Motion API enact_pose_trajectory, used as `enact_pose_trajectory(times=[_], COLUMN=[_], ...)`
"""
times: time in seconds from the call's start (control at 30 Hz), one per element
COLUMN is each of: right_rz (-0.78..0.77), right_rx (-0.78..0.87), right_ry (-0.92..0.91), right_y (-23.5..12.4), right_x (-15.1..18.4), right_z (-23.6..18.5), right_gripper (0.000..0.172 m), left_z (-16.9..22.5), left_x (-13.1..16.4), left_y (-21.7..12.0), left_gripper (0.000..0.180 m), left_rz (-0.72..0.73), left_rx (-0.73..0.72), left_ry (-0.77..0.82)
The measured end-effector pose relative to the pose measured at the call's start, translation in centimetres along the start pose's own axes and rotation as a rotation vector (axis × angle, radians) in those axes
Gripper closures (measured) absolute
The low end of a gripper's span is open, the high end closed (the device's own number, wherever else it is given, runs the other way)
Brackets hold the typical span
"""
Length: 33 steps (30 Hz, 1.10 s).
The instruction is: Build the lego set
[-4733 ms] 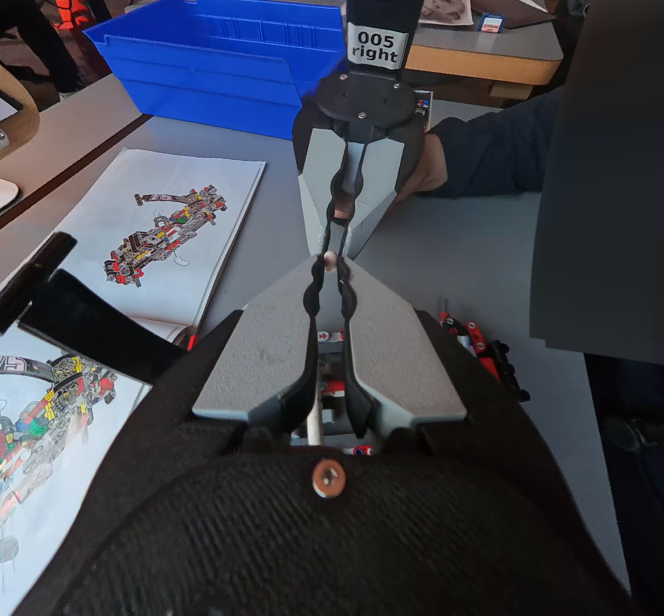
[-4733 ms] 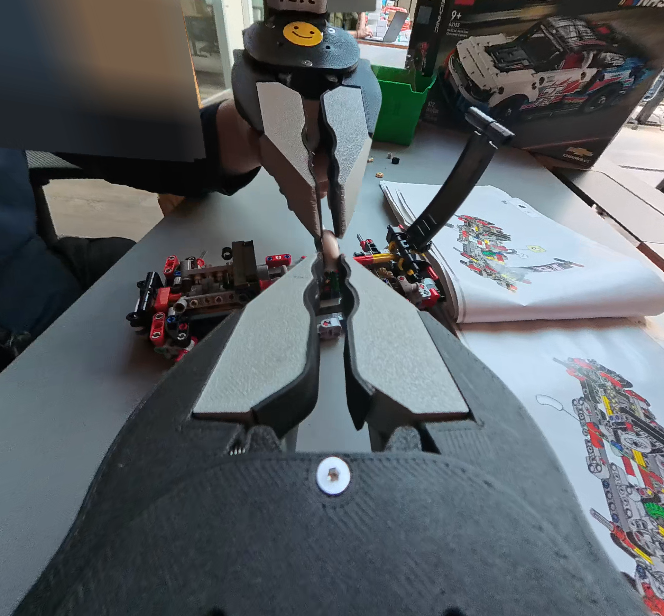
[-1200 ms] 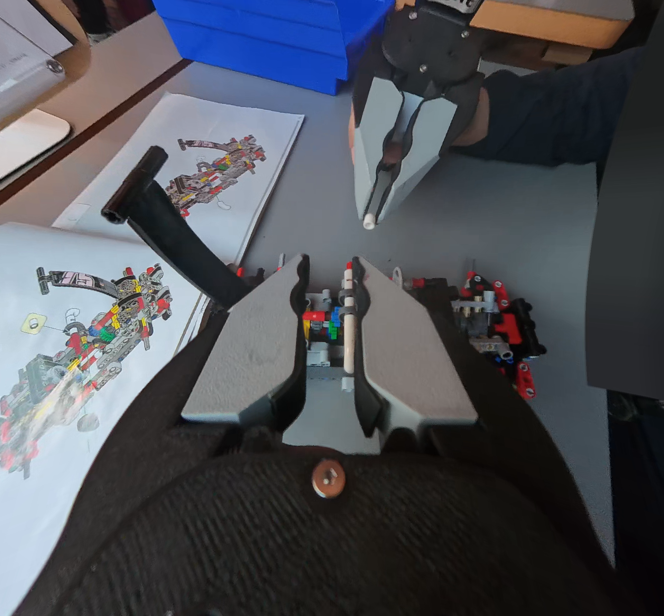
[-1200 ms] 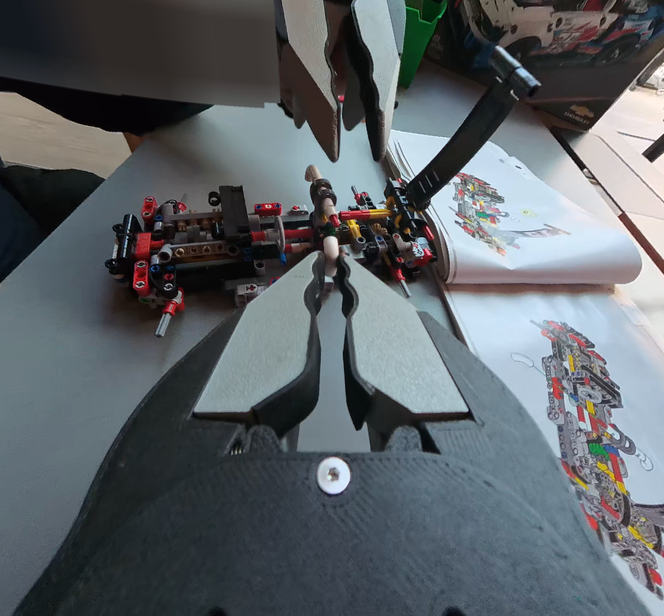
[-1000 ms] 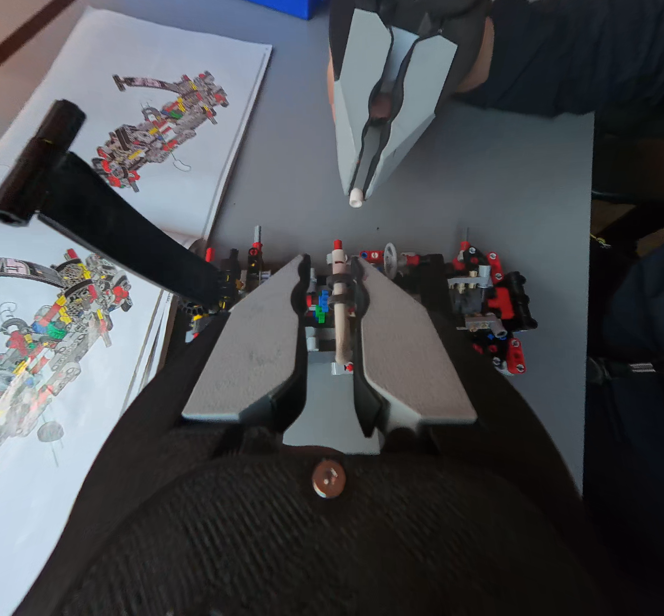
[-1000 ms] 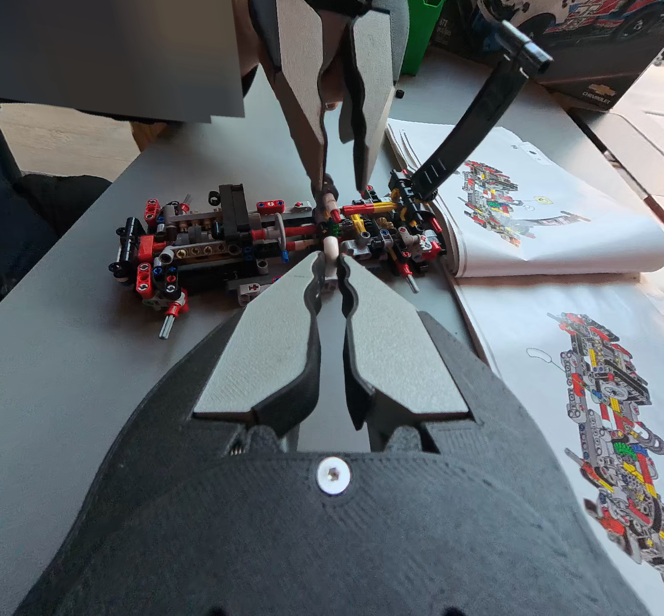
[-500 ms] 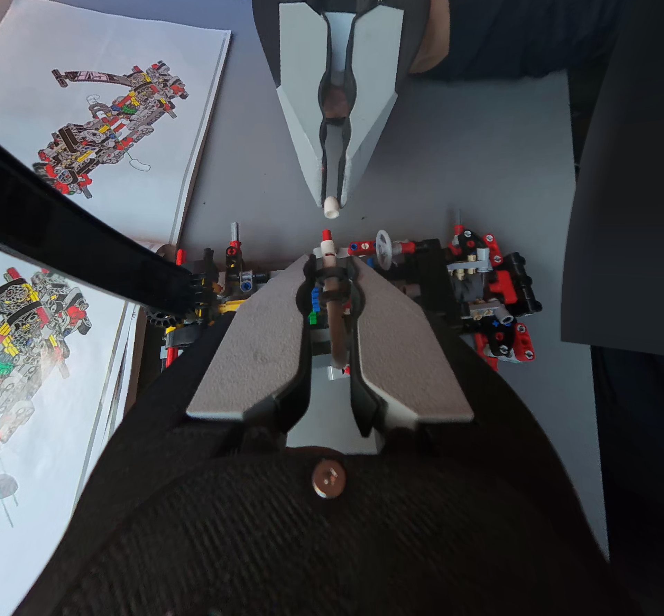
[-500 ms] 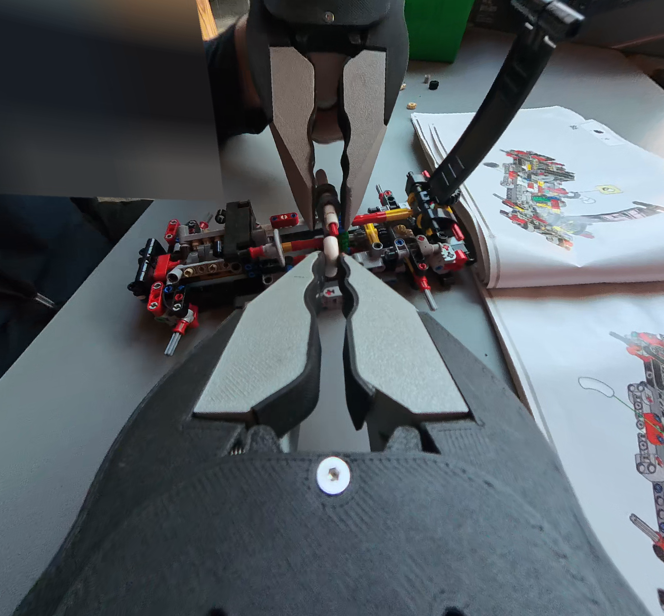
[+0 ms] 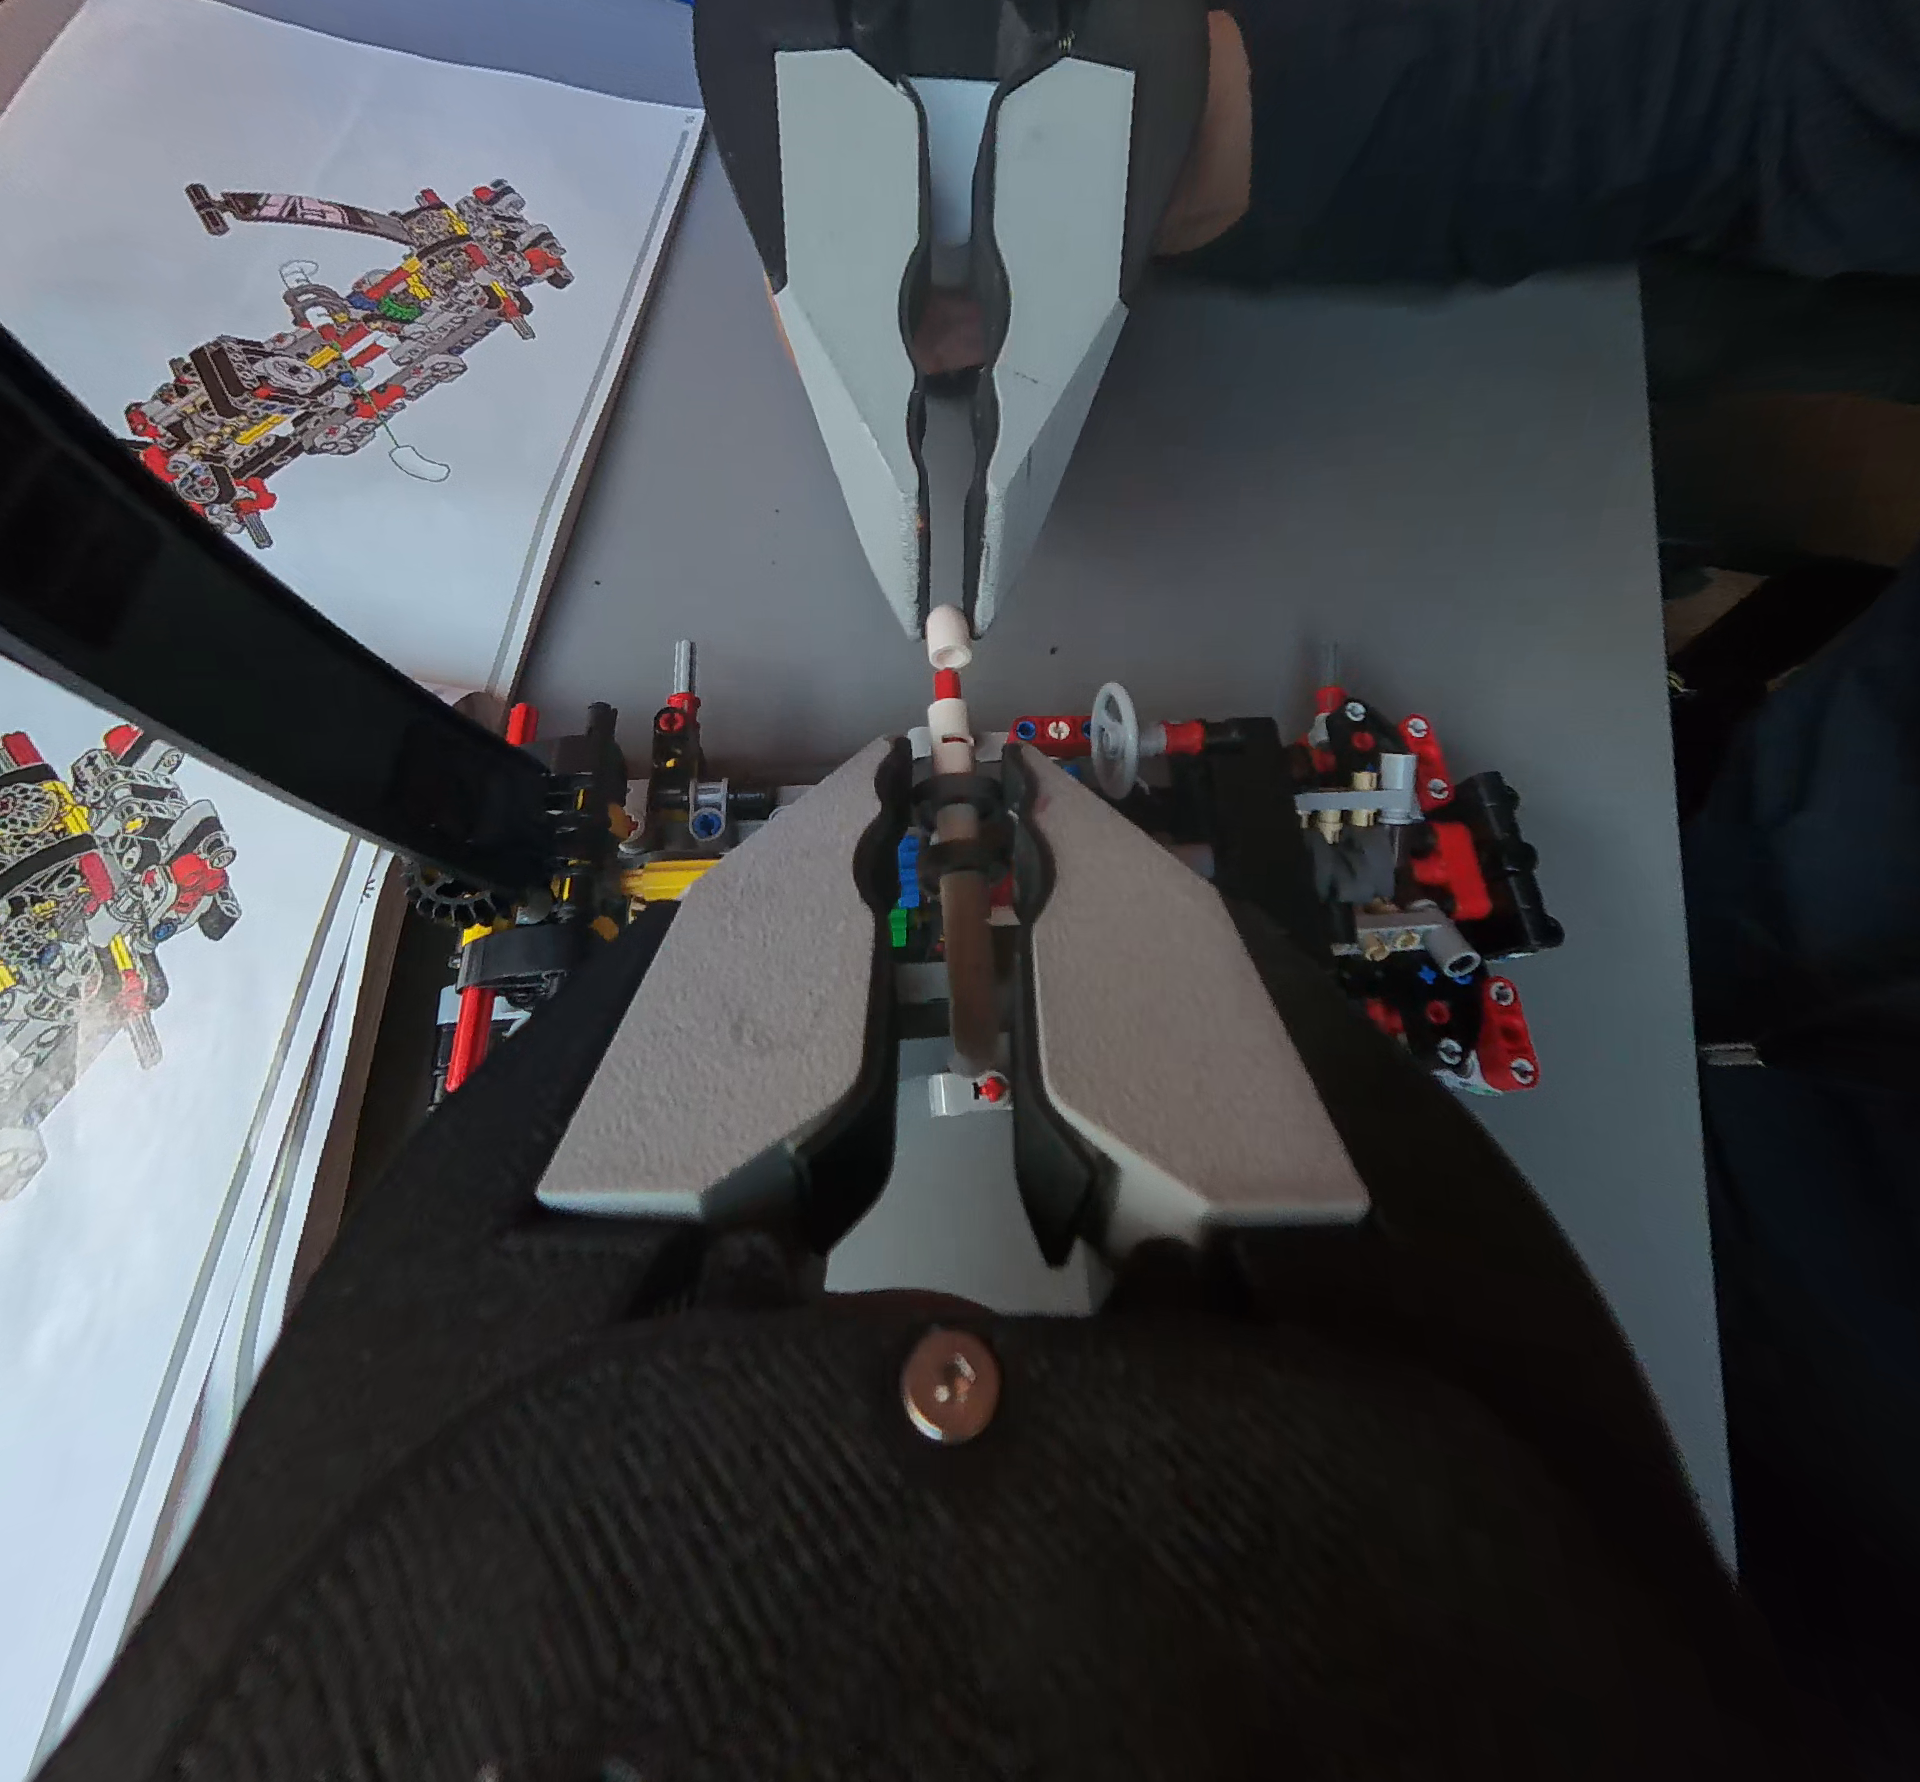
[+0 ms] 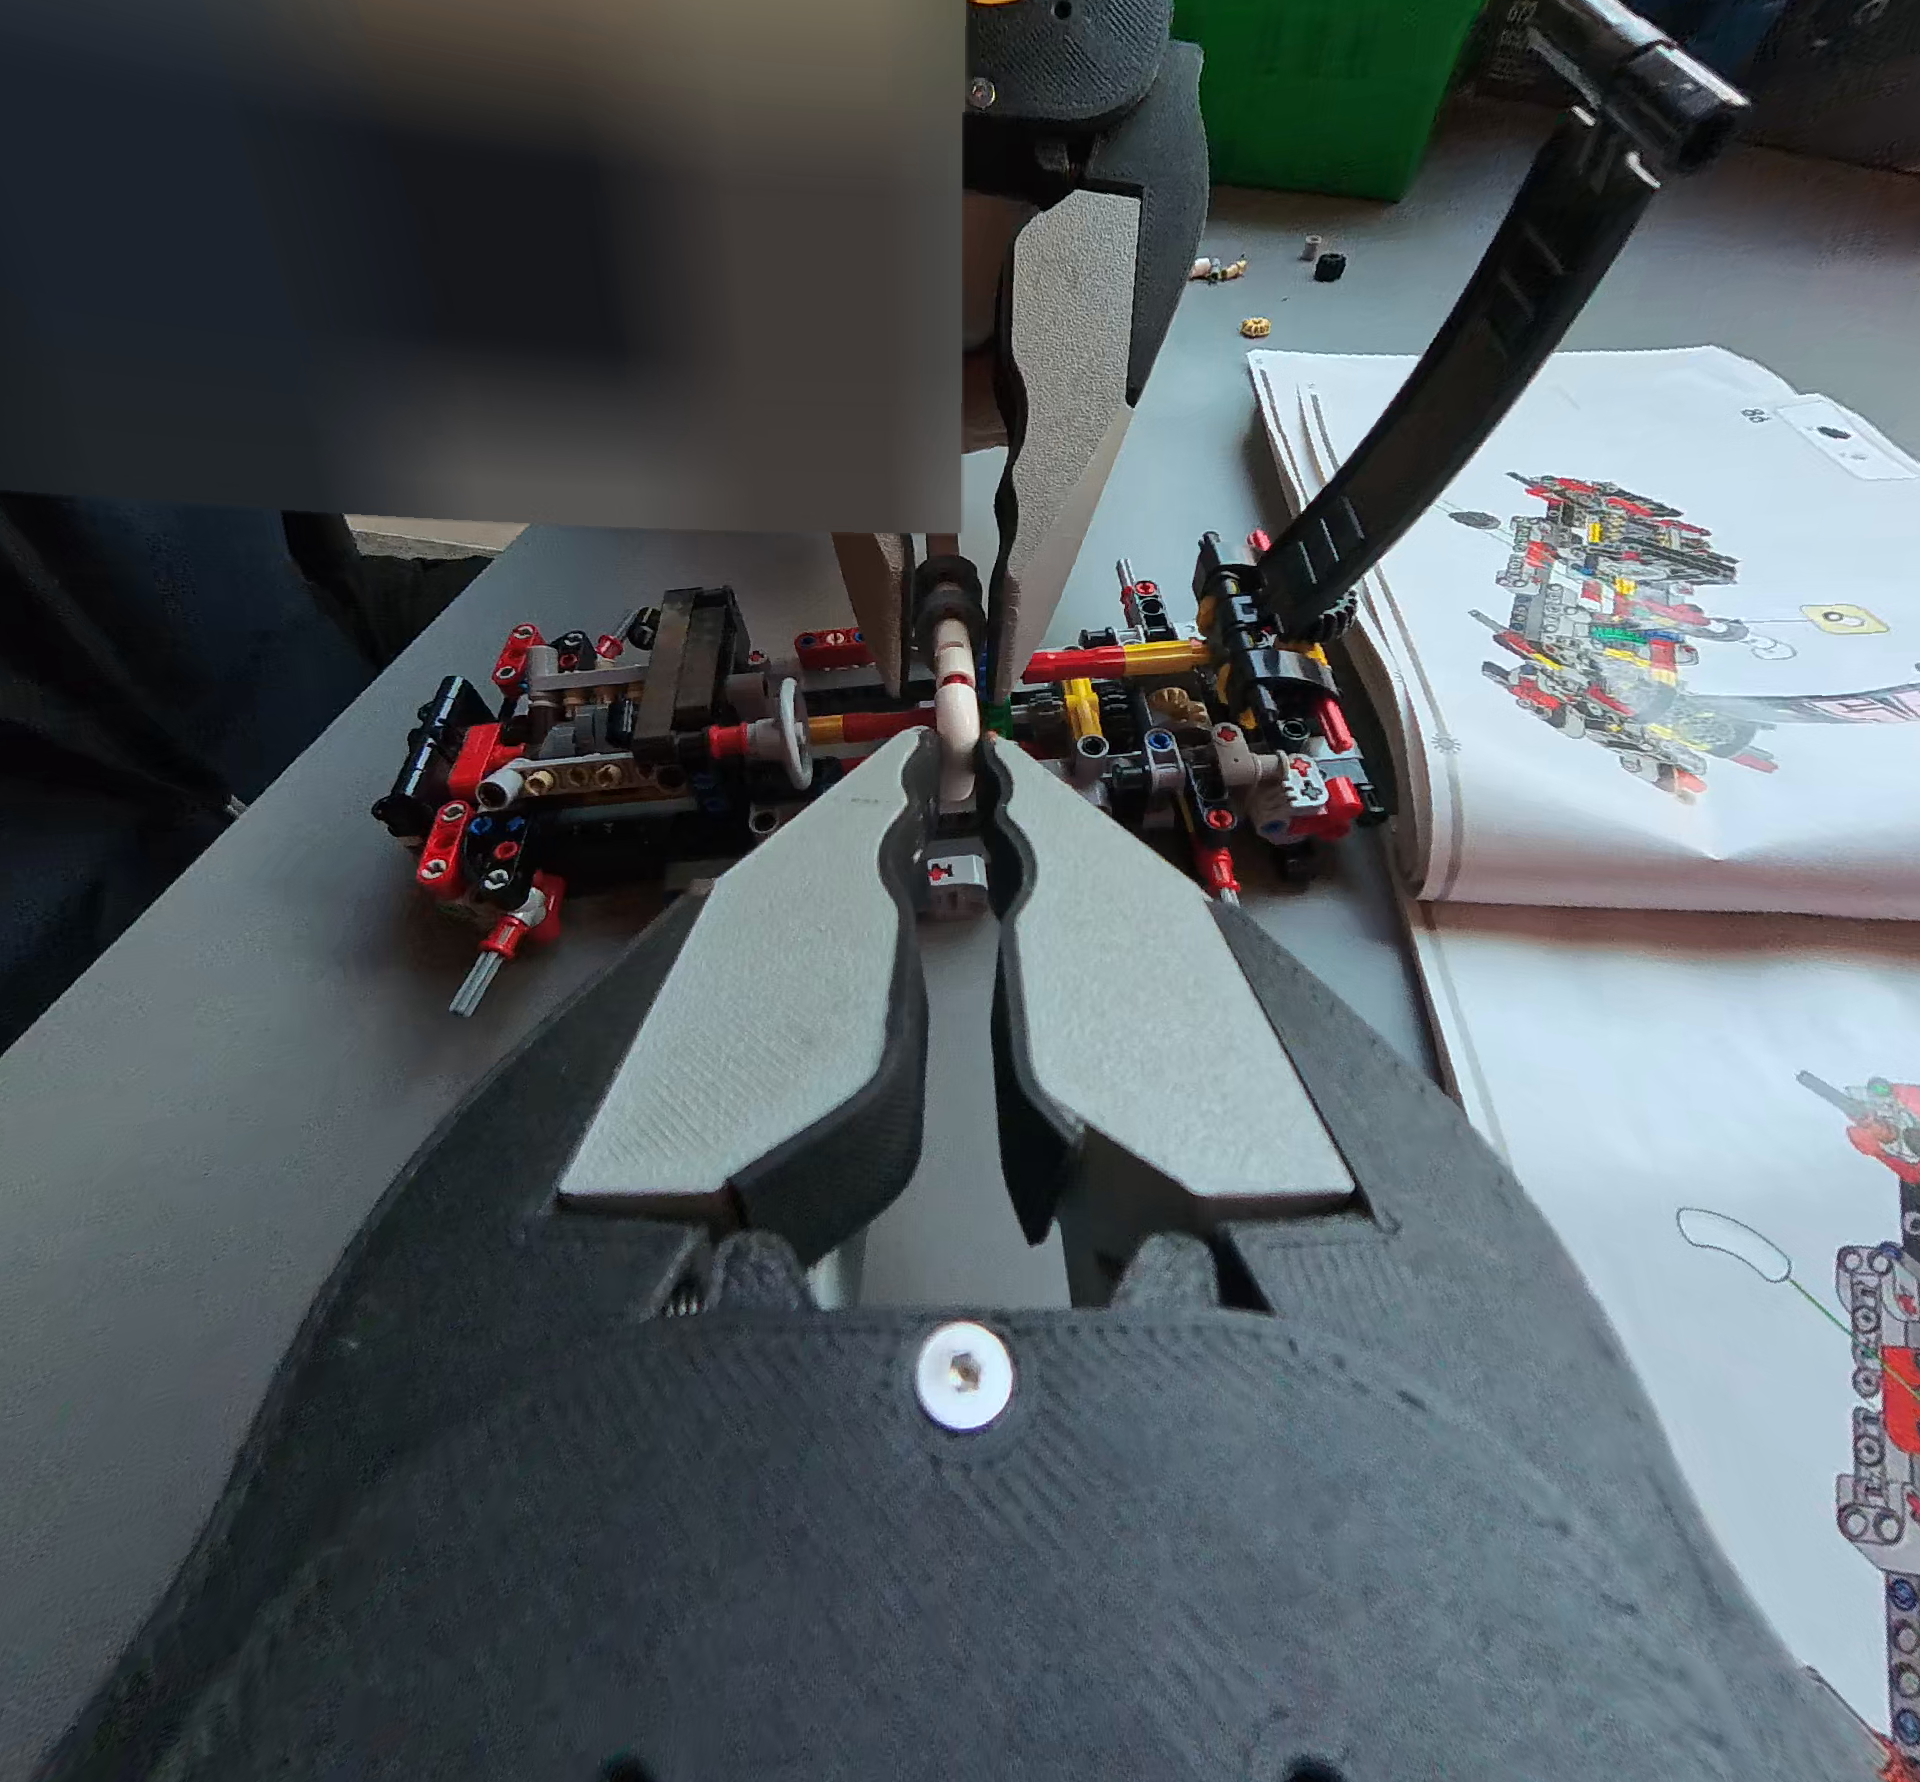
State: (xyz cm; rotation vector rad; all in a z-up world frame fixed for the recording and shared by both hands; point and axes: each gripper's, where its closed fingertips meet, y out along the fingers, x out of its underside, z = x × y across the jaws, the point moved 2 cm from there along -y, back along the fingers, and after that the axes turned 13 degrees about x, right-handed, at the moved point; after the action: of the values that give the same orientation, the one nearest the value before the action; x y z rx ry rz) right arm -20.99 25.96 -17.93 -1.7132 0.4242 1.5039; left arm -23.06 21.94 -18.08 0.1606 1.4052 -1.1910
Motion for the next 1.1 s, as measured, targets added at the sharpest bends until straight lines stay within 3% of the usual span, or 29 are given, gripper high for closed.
enact_pose_trajectory(times=[0.17,0.43,0.53,0.87,1.1], right_rz=[-0.015,-0.027,-0.032,-0.041,-0.045], right_rx=[0.003,0.008,0.011,0.029,0.033], right_ry=[-0.007,-0.015,-0.019,-0.039,-0.050], right_y=[0.1,0.2,0.3,0.4,0.5], right_x=[0.2,0.3,0.4,0.5,0.6], right_z=[0.1,0.1,0.1,0.1,0.0], right_gripper=[0.168,0.168,0.168,0.168,0.168], left_z=[0.2,0.4,0.8,1.0,0.8], left_x=[-0.4,0.6,-0.1,-0.3,-0.1], left_y=[-0.2,-2.5,-3.8,-3.1,-1.8], left_gripper=[0.163,0.154,0.165,0.170,0.169], left_rz=[0.036,-0.046,0.051,0.030,-0.074], left_rx=[-0.012,-0.072,-0.032,-0.030,-0.070], left_ry=[-0.011,0.028,0.009,0.008,0.031])
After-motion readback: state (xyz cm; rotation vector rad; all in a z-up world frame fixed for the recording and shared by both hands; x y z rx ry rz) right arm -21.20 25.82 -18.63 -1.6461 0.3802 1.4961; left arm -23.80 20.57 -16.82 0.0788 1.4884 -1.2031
